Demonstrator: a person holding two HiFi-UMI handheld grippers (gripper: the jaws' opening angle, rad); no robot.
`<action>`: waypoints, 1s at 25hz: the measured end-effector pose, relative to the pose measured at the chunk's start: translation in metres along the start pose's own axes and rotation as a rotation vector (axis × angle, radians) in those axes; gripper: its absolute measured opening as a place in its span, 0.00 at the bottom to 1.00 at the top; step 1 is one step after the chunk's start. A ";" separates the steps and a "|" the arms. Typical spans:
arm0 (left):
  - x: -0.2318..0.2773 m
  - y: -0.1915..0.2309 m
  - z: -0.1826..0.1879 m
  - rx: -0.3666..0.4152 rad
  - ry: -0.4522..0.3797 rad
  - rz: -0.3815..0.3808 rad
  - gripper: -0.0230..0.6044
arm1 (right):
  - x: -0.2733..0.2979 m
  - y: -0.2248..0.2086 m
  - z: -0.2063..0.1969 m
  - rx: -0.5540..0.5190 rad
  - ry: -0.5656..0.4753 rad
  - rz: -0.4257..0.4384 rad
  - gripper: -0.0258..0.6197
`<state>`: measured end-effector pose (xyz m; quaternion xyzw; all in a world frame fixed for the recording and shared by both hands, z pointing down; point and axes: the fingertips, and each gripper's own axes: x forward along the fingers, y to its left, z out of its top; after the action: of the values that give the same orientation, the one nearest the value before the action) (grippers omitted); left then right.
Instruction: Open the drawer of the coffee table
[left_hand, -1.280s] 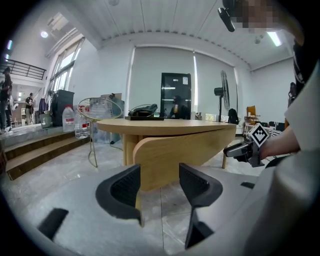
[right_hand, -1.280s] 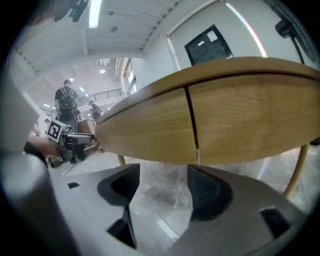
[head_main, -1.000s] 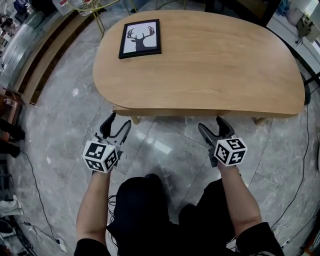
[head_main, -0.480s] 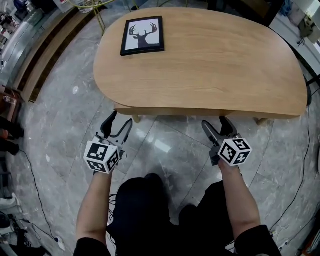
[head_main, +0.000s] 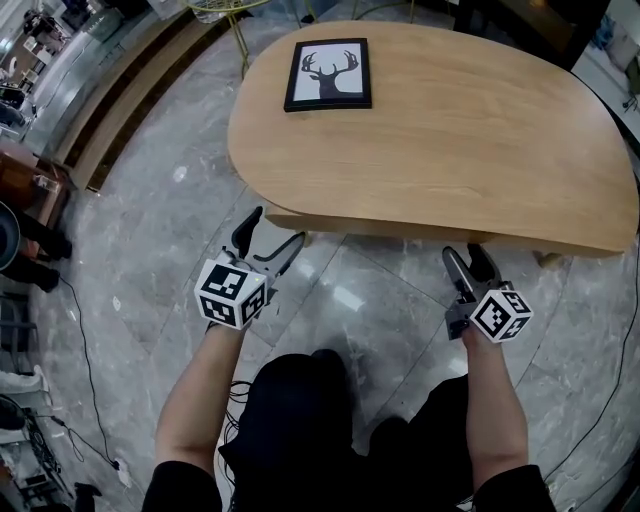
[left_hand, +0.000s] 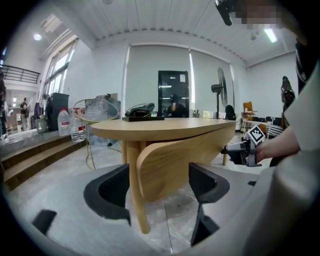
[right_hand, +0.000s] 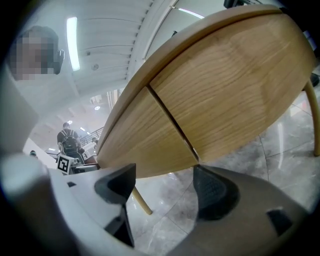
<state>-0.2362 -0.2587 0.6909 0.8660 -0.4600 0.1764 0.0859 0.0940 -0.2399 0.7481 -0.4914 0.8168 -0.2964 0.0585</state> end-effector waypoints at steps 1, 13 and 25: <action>0.004 -0.002 0.003 0.008 0.000 -0.012 0.59 | 0.000 0.000 0.000 0.000 0.000 -0.002 0.58; 0.003 0.002 0.009 -0.043 0.000 0.002 0.48 | 0.004 0.064 0.001 -0.167 0.015 0.112 0.40; 0.005 0.001 0.006 -0.006 0.012 0.016 0.48 | 0.013 -0.003 0.004 0.115 -0.054 0.031 0.61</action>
<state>-0.2329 -0.2652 0.6874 0.8610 -0.4667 0.1811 0.0898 0.0915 -0.2536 0.7493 -0.4825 0.8041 -0.3284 0.1130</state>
